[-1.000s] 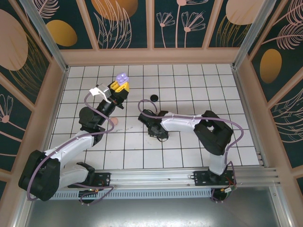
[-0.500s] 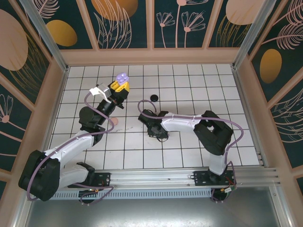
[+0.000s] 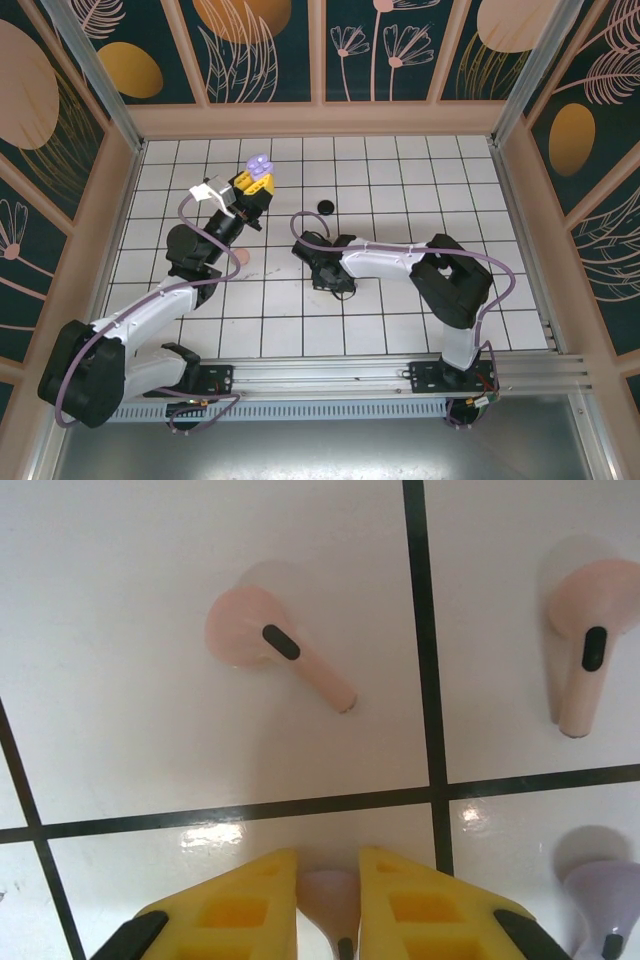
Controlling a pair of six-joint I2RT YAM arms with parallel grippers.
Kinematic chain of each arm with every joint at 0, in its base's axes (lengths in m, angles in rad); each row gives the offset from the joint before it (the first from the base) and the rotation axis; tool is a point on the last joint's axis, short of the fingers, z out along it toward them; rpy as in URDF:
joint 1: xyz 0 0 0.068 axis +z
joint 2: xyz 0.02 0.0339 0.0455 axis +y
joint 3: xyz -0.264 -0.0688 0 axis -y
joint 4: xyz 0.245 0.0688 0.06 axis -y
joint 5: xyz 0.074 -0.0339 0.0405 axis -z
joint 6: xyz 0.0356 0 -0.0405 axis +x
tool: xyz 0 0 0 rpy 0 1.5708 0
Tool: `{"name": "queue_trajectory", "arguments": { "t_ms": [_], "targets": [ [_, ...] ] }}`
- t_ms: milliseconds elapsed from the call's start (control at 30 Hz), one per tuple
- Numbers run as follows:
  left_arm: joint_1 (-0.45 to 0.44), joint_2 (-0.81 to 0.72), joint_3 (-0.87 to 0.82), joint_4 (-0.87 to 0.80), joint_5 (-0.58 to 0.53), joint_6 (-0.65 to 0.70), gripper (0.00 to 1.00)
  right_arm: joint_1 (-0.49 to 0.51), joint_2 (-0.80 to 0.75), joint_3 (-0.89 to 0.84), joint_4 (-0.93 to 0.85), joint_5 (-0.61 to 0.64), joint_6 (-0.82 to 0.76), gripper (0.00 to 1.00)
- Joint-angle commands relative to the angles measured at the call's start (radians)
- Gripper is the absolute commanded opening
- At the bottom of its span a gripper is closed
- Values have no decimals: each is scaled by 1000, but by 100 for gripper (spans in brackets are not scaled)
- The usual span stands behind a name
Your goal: Insert the wireless bluetooth earbuds into the charging case
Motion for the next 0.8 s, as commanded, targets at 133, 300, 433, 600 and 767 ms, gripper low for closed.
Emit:
{"name": "queue_trajectory", "arguments": {
  "t_ms": [133, 300, 433, 600, 767],
  "targets": [
    [-1, -22, 53, -20, 27, 23, 0, 0, -123, 0, -10, 63, -9, 18],
    [-1, -20, 58, -28, 59, 44, 0, -7, -215, 38, -27, 116, -40, 18],
    [-1, -18, 56, -49, 95, 92, 0, -31, -296, 95, -24, 155, -96, 18],
    [-1, -16, 47, -76, 143, 170, 0, -86, -390, 186, -13, 173, -191, 18],
    [-8, 0, -2, -12, 175, 281, 0, -142, -431, 329, -14, 171, -300, 18]
  ]
}}
